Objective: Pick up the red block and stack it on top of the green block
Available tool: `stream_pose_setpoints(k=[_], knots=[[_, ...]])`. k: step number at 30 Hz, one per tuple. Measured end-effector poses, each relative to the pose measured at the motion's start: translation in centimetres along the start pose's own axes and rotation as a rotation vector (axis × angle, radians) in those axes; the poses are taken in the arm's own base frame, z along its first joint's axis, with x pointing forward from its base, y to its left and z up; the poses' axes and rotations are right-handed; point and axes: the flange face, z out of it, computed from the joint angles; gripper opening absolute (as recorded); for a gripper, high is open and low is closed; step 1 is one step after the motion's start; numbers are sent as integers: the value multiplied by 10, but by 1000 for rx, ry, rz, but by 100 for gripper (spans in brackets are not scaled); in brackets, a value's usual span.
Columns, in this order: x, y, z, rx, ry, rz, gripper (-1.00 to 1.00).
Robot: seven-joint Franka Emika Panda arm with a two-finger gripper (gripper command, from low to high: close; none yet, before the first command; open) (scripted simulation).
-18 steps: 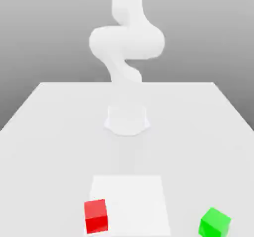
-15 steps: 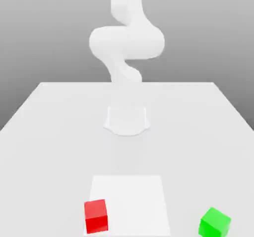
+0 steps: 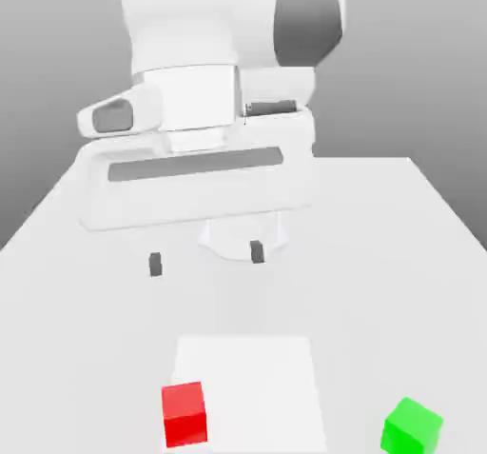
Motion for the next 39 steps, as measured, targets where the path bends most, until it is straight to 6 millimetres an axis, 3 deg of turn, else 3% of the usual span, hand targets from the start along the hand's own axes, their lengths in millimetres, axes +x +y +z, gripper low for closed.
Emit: stream_pose_setpoints(k=[7,11,12,19,23,24,27,32,34,36,37,39], knots=[[-19,51,112,-160,-110,-47,0],[-26,64,163,-178,-119,-54,0],[-28,67,175,-178,-120,-53,-100],[-28,67,178,-179,-121,-53,-100],[-23,59,136,-179,-121,-54,-100],[-24,53,126,-177,-124,-71,-100],[-49,-13,121,-159,-150,-326,-100],[-116,-116,115,-127,-185,-758,-100],[-149,-152,128,-114,-196,-932,-100],[-169,-165,156,-107,-201,-1019,-100],[-173,-166,166,-105,-202,-1033,100],[-173,-166,166,-105,-202,-1033,100]])
